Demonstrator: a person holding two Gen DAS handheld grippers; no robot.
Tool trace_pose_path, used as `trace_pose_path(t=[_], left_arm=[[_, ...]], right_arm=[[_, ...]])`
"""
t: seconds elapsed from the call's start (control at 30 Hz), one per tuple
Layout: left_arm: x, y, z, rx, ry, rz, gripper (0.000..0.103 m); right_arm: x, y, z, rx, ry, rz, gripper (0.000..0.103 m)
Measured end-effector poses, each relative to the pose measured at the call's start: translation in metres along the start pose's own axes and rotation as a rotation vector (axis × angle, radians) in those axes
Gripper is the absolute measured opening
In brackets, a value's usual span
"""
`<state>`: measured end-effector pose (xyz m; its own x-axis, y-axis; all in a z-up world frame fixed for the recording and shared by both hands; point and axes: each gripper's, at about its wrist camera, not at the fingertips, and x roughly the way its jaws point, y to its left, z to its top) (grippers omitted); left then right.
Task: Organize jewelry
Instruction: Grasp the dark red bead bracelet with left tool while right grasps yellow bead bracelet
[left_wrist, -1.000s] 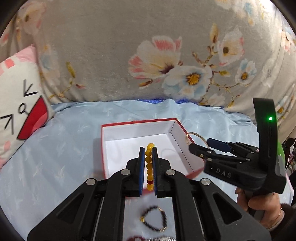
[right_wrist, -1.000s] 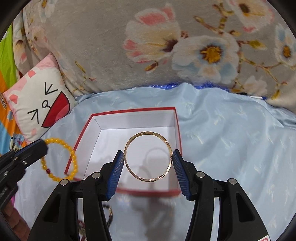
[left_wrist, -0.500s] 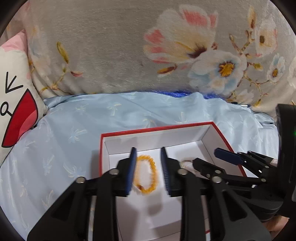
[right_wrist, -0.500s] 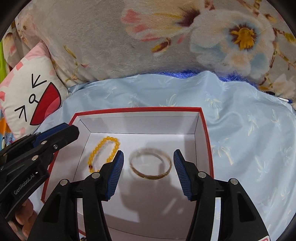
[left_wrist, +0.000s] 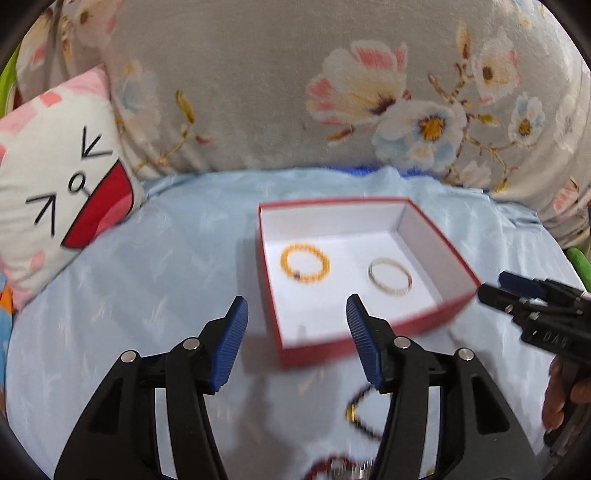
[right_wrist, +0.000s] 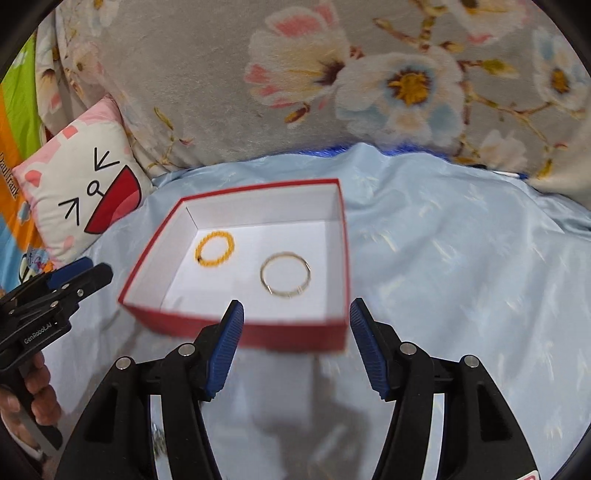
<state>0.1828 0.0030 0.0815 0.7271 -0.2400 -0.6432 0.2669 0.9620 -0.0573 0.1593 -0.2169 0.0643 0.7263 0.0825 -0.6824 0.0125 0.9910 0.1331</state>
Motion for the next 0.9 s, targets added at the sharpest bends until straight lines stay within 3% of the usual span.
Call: trace_pose_path(t=[0.3, 0.63, 0.9], left_arm=[[-0.033, -0.003, -0.093, 0.033, 0.079, 0.077, 0.053], [-0.032, -0.022, -0.128, 0.059, 0.117, 0.081, 0.051], [-0.023, -0.021, -0.132, 0.027, 0.155, 0.068, 0.025]], right_arm=[[-0.053, -0.004, -0.091, 0.028, 0.036, -0.073, 0.058], [-0.075, 0.000, -0.147, 0.105, 0.077, -0.053, 0.058], [-0.079, 0.020, -0.161, 0.072, 0.084, -0.045, 0.058]])
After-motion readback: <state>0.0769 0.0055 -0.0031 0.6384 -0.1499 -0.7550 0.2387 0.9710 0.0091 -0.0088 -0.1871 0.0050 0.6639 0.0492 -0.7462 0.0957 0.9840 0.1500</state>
